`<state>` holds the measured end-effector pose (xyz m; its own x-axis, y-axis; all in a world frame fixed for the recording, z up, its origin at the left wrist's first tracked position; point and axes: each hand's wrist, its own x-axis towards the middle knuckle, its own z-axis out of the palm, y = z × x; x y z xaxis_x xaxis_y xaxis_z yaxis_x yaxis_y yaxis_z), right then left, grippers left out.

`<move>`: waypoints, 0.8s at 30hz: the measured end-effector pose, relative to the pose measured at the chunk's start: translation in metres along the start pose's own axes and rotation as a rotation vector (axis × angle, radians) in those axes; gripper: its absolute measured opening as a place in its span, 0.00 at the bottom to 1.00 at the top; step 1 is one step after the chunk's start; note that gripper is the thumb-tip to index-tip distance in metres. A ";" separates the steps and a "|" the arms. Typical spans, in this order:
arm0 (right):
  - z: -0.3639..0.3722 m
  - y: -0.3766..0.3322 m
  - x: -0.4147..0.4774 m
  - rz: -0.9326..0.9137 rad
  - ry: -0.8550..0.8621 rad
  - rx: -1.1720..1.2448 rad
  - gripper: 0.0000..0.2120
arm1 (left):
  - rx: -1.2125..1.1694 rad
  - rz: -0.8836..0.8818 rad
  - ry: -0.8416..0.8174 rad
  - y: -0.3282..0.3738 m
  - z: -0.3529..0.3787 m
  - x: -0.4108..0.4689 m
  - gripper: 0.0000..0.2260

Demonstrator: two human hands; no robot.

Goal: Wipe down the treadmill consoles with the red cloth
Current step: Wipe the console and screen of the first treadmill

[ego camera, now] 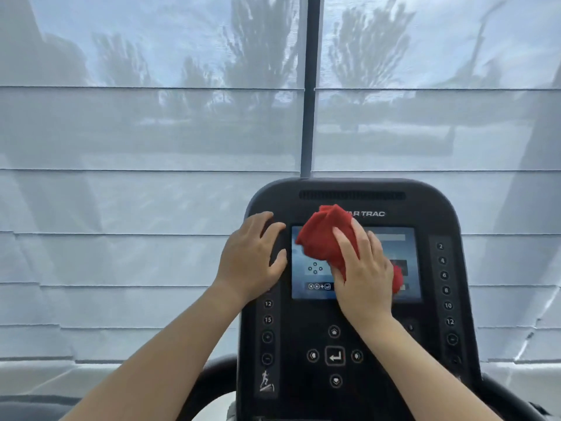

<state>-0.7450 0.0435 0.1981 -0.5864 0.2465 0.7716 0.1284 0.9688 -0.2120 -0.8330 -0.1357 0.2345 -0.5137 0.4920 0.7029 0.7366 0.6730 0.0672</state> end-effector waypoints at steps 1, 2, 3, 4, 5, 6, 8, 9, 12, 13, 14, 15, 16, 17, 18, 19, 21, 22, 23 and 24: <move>0.005 -0.001 -0.006 -0.005 0.004 -0.028 0.30 | 0.001 -0.005 0.003 -0.005 0.005 0.003 0.23; 0.009 -0.002 -0.013 -0.023 0.015 -0.052 0.29 | 0.000 -0.011 0.005 -0.009 0.010 0.006 0.23; 0.013 -0.002 -0.018 -0.044 0.024 -0.069 0.27 | 0.001 -0.012 0.009 -0.014 0.015 0.008 0.24; 0.016 -0.002 -0.019 -0.054 0.029 -0.080 0.26 | 0.002 -0.004 0.016 -0.018 0.021 0.009 0.24; 0.017 -0.002 -0.016 -0.051 0.032 -0.085 0.25 | 0.003 0.009 0.026 -0.020 0.026 0.009 0.24; 0.018 -0.002 -0.008 -0.041 0.036 -0.085 0.25 | 0.002 0.018 0.038 -0.022 0.032 0.008 0.24; 0.018 -0.002 0.009 -0.017 0.054 -0.080 0.25 | -0.017 0.020 0.070 -0.023 0.040 0.006 0.24; 0.019 -0.002 0.016 -0.009 0.064 -0.076 0.25 | -0.034 0.015 0.083 -0.023 0.042 0.005 0.24; 0.021 -0.003 0.013 -0.002 0.104 -0.064 0.24 | -0.050 0.024 0.096 -0.025 0.044 0.003 0.24; 0.023 -0.003 0.005 -0.008 0.112 -0.068 0.24 | -0.047 0.031 0.094 -0.025 0.044 0.003 0.24; 0.025 -0.003 -0.005 -0.017 0.113 -0.072 0.24 | -0.044 0.035 0.089 -0.026 0.044 0.002 0.24; 0.026 -0.003 -0.011 -0.025 0.113 -0.072 0.23 | -0.044 0.034 0.085 -0.027 0.044 0.002 0.24; 0.025 -0.002 -0.011 -0.029 0.112 -0.066 0.23 | -0.044 0.031 0.085 -0.027 0.044 0.002 0.24; 0.024 0.000 -0.005 -0.017 0.114 -0.049 0.23 | -0.043 0.028 0.084 -0.027 0.044 0.002 0.24; 0.023 0.001 0.005 0.017 0.122 -0.020 0.23 | -0.041 0.026 0.083 -0.027 0.044 0.002 0.25; 0.020 0.002 0.017 0.064 0.134 0.010 0.24 | -0.039 0.025 0.079 -0.026 0.044 0.001 0.25; 0.015 0.003 0.036 0.129 0.162 0.055 0.24 | -0.039 0.024 0.074 -0.026 0.044 0.001 0.25; 0.014 0.002 0.039 0.135 0.164 0.063 0.24 | -0.038 0.024 0.074 -0.026 0.044 0.000 0.25; 0.014 0.001 0.035 0.125 0.159 0.056 0.25 | -0.038 0.024 0.076 -0.025 0.044 0.000 0.25; 0.016 -0.001 0.026 0.102 0.149 0.036 0.25 | -0.039 0.025 0.078 -0.025 0.044 0.000 0.25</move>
<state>-0.7727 0.0488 0.2086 -0.4469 0.3473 0.8244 0.1514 0.9376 -0.3129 -0.8713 -0.1281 0.2015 -0.4597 0.4629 0.7579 0.7662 0.6383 0.0749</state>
